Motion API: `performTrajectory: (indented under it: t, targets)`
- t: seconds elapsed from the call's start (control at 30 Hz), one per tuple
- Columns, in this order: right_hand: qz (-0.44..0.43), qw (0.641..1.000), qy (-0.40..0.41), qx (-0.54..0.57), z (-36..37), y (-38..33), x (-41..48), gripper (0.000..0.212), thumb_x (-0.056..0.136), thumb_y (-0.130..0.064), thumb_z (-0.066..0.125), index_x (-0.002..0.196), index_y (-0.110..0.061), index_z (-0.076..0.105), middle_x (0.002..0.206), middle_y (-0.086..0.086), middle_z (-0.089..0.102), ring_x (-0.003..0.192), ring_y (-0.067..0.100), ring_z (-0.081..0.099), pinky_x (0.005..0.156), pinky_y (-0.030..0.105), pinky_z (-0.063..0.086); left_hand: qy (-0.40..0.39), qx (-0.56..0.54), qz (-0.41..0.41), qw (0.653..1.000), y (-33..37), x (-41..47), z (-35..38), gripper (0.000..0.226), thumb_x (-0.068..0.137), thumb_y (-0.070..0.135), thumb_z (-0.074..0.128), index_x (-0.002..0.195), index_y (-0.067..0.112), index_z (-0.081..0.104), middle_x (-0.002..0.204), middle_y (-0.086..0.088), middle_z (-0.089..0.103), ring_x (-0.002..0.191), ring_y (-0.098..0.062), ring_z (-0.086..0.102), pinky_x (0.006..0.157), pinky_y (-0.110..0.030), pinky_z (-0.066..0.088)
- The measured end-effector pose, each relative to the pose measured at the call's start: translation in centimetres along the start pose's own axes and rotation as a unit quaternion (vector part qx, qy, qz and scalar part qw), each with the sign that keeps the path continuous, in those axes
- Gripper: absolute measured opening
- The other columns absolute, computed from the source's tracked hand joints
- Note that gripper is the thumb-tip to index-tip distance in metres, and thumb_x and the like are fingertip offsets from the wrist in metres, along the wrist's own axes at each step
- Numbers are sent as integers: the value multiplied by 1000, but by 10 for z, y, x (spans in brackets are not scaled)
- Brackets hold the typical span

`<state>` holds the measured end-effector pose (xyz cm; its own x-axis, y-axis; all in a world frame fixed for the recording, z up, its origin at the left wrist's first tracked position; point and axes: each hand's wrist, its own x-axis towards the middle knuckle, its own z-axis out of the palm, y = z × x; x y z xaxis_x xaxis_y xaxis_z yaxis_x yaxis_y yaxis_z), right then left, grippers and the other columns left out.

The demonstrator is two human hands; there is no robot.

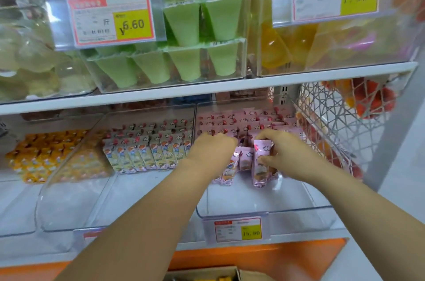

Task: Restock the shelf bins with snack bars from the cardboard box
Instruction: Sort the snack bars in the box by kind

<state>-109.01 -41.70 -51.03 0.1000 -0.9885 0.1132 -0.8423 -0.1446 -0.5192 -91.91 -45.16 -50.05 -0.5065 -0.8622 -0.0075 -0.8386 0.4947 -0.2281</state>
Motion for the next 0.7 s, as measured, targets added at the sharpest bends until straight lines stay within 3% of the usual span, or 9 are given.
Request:
performTrajectory:
  t: [0.07, 0.17, 0.23, 0.33, 0.4, 0.5, 0.57, 0.7]
  targets:
    - [-4, 1000, 8, 18, 4, 0, 3, 34, 84, -13, 66, 116, -22, 58, 63, -17, 47, 55, -2, 44, 51, 22, 34, 15, -20, -13, 1000, -3, 3, 3, 32, 88, -2, 53, 114, 15, 54, 104, -9, 64, 93, -30, 60, 78, -33, 37]
    - [1, 998, 41, 52, 7, -2, 6, 40, 85, -17, 67, 122, -21, 56, 66, -12, 53, 53, 1, 48, 48, 13, 33, 32, -31, -18, 999, -7, 7, 6, 35, 91, 11, 59, 124, 21, 53, 106, -5, 66, 97, -27, 62, 100, -40, 37]
    - [9, 993, 89, 76, 10, -3, 9, 42, 85, -19, 67, 125, -18, 54, 67, -7, 56, 53, 4, 49, 49, 14, 35, 40, -26, -21, 999, -10, 8, 9, 36, 90, 10, 61, 123, 22, 53, 101, -4, 67, 94, -26, 63, 106, -44, 34]
    - [-8, 989, 129, 77, 14, -4, 13, 41, 86, -19, 66, 125, -15, 54, 62, -12, 47, 53, 3, 47, 50, 24, 33, 56, -42, -36, 997, -21, 8, 13, 38, 88, 8, 61, 122, 23, 53, 101, -3, 66, 91, -25, 64, 91, -37, 44]
    - [-32, 993, 99, 53, 16, -5, 15, 41, 87, -18, 64, 126, -17, 53, 63, -12, 47, 55, 3, 46, 53, 27, 33, 45, -80, -43, 995, -28, 8, 13, 38, 90, 12, 59, 125, 24, 52, 108, -4, 64, 96, -25, 63, 79, -34, 44]
    - [-62, 998, 24, -4, 18, -5, 17, 41, 89, -15, 62, 127, -21, 52, 93, -4, 63, 71, 11, 51, 66, 28, 44, 34, -70, -36, 996, -29, 12, 15, 36, 89, 7, 56, 120, 24, 52, 107, -2, 64, 94, -25, 62, 78, -37, 49]
    - [-79, 996, 4, -40, 22, -4, 21, 39, 89, -13, 61, 126, -21, 53, 121, -1, 58, 93, 18, 55, 81, 33, 47, 27, -58, -41, 997, -28, 16, 15, 32, 88, 5, 53, 115, 22, 52, 105, -3, 63, 92, -25, 61, 75, -35, 49]
    - [-116, 988, -3, -98, 27, -10, 26, 39, 91, -16, 57, 129, -22, 50, 140, -6, 41, 116, 21, 52, 84, 31, 46, 16, -29, -42, 999, -30, 20, 12, 23, 90, 7, 52, 110, 17, 55, 100, -4, 62, 87, -23, 58, 67, -32, 43]
